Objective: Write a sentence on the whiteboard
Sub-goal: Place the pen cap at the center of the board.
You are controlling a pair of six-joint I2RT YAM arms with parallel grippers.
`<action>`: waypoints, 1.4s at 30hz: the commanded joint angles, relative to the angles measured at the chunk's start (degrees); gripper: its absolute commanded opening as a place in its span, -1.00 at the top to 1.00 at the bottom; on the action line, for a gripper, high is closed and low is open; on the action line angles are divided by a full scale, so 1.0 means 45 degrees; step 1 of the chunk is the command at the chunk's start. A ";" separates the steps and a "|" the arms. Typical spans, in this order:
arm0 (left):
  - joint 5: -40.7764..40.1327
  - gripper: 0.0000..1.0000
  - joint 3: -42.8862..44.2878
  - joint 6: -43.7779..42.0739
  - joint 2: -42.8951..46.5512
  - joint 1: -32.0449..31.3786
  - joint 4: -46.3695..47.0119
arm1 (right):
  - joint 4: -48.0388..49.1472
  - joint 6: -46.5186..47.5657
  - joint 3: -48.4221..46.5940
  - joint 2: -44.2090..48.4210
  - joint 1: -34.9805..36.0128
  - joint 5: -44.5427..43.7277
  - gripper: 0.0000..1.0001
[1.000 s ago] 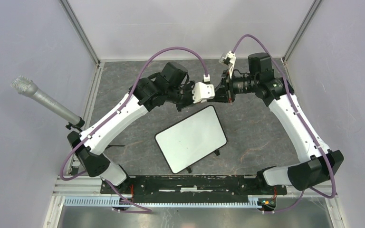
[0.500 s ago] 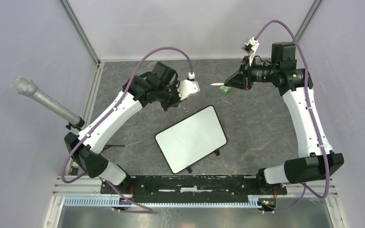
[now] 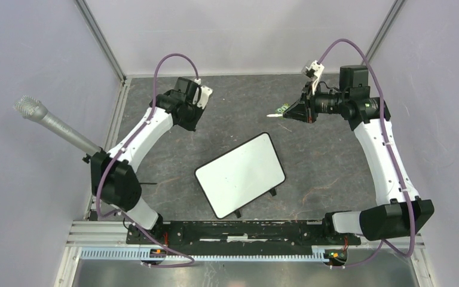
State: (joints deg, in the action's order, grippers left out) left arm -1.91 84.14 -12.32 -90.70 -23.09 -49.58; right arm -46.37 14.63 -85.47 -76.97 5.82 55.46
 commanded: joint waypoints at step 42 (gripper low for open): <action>0.0850 -0.06 -0.0169 0.1090 -0.4434 0.3123 0.1001 | 0.0930 0.1841 0.2786 0.1295 0.1684 -0.1165 1.00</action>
State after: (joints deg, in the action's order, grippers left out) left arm -2.72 81.62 -4.12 -114.59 -8.71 -41.52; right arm -42.96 21.12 -72.97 -72.44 12.64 51.16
